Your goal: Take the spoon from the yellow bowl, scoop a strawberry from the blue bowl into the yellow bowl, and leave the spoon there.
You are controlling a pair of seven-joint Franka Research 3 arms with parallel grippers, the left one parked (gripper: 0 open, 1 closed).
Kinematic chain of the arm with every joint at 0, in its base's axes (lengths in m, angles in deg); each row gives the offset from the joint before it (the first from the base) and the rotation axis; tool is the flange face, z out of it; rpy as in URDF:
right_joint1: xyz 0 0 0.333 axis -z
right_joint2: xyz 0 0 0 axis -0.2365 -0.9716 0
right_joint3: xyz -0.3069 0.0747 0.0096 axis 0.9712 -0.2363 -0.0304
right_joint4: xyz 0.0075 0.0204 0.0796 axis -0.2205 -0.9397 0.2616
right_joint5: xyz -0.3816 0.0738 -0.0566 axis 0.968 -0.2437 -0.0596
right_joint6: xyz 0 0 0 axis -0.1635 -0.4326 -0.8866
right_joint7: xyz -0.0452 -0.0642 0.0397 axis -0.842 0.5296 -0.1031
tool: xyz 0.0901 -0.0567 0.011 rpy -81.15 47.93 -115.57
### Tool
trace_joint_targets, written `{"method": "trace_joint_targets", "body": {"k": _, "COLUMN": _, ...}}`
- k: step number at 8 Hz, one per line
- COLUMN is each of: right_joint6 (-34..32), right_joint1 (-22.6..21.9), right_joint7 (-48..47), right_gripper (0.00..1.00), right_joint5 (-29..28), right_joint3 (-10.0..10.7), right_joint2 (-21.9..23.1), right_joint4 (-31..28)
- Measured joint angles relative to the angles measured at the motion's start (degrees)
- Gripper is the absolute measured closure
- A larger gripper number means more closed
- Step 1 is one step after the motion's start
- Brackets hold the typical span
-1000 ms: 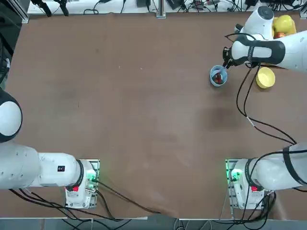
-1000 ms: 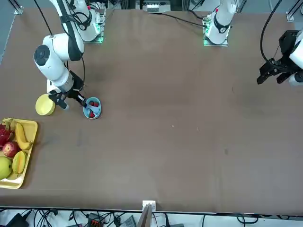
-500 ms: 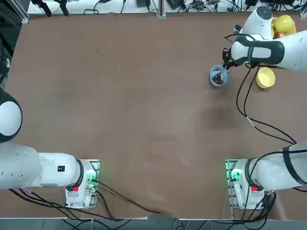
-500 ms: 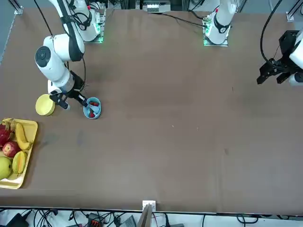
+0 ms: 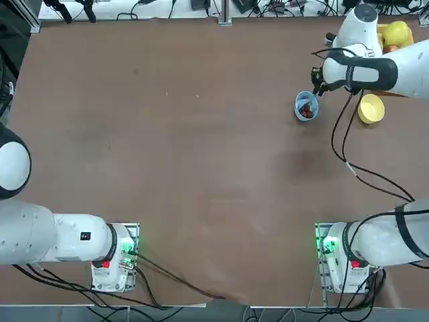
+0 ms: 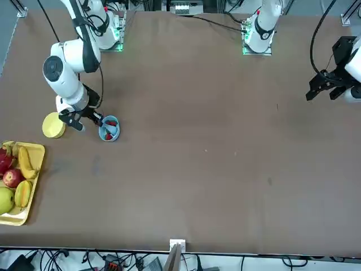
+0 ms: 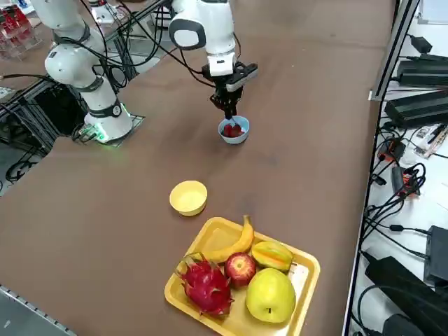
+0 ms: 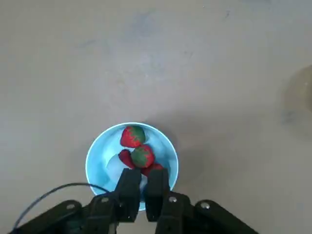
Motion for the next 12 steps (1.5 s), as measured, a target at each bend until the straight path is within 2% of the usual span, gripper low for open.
{"method": "trace_joint_targets", "body": {"k": 2, "right_joint6": -5.11, "right_joint1": -1.04, "right_joint7": -1.19, "right_gripper": 0.90, "right_joint5": 2.99, "right_joint3": -0.13, "right_joint2": -0.90, "right_joint4": 3.14}}
{"method": "trace_joint_targets", "body": {"k": 4, "right_joint6": -11.05, "right_joint1": -3.78, "right_joint7": -6.18, "right_gripper": 0.90, "right_joint5": 7.12, "right_joint3": -0.34, "right_joint2": -3.93, "right_joint4": 8.44}}
{"method": "trace_joint_targets", "body": {"k": 6, "right_joint6": -13.13, "right_joint1": -5.61, "right_joint7": -7.59, "right_gripper": 0.90, "right_joint5": 8.98, "right_joint3": -0.35, "right_joint2": -6.79, "right_joint4": 10.90}}
{"method": "trace_joint_targets", "body": {"k": 9, "right_joint6": -15.12, "right_joint1": -6.97, "right_joint7": -7.60, "right_gripper": 0.90, "right_joint5": 11.76, "right_joint3": -0.36, "right_joint2": -8.03, "right_joint4": 12.89}}
{"method": "trace_joint_targets", "body": {"k": 12, "right_joint6": -22.31, "right_joint1": -9.32, "right_joint7": -8.06, "right_gripper": 0.90, "right_joint5": 14.02, "right_joint3": -0.38, "right_joint2": -12.03, "right_joint4": 19.39}}
